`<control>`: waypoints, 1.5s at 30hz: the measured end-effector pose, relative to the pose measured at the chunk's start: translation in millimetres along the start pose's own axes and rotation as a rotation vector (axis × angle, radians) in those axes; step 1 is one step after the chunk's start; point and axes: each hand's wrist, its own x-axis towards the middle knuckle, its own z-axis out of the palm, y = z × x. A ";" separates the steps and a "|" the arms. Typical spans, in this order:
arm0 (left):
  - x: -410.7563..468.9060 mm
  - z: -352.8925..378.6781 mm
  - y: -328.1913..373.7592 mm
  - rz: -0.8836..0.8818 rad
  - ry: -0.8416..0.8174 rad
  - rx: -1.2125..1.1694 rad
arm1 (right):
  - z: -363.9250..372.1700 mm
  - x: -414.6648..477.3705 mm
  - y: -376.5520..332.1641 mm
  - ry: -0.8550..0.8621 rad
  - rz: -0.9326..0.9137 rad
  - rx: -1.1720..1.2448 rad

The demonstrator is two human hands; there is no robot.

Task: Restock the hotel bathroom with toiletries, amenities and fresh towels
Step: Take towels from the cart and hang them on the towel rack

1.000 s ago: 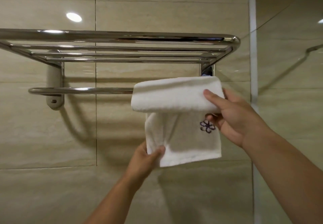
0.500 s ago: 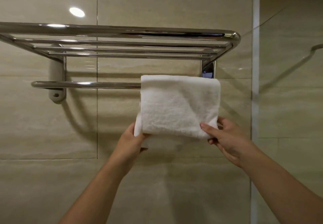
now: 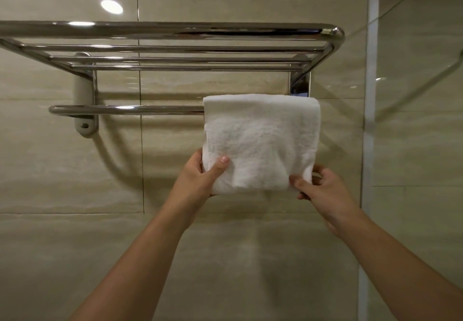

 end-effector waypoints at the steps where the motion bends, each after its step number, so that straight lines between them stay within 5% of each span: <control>1: 1.1 0.8 -3.5 0.018 0.027 0.036 | -0.2 0.3 5.0 0.015 0.012 0.031; 9: 11.0 -2.3 -20.0 0.163 0.175 0.311 | 9.4 -11.8 21.3 0.067 0.097 0.116; 13: -0.3 -6.3 -29.3 0.118 0.124 0.314 | 18.4 -25.4 34.5 -0.081 0.196 -0.083; 19: -36.6 -37.9 -65.4 0.075 0.040 0.493 | 65.1 -54.7 45.4 -0.295 -0.071 -0.575; 24: -55.9 -90.5 -71.5 0.087 0.146 1.062 | 123.8 -68.9 42.2 -0.402 -0.229 -0.737; 32: -112.7 -164.8 -50.5 -0.154 0.190 1.517 | 231.1 -110.2 57.7 -0.593 -0.380 -0.798; 45: -282.3 -217.7 -39.9 -0.620 0.395 1.709 | 319.4 -238.1 87.8 -1.029 -0.538 -0.585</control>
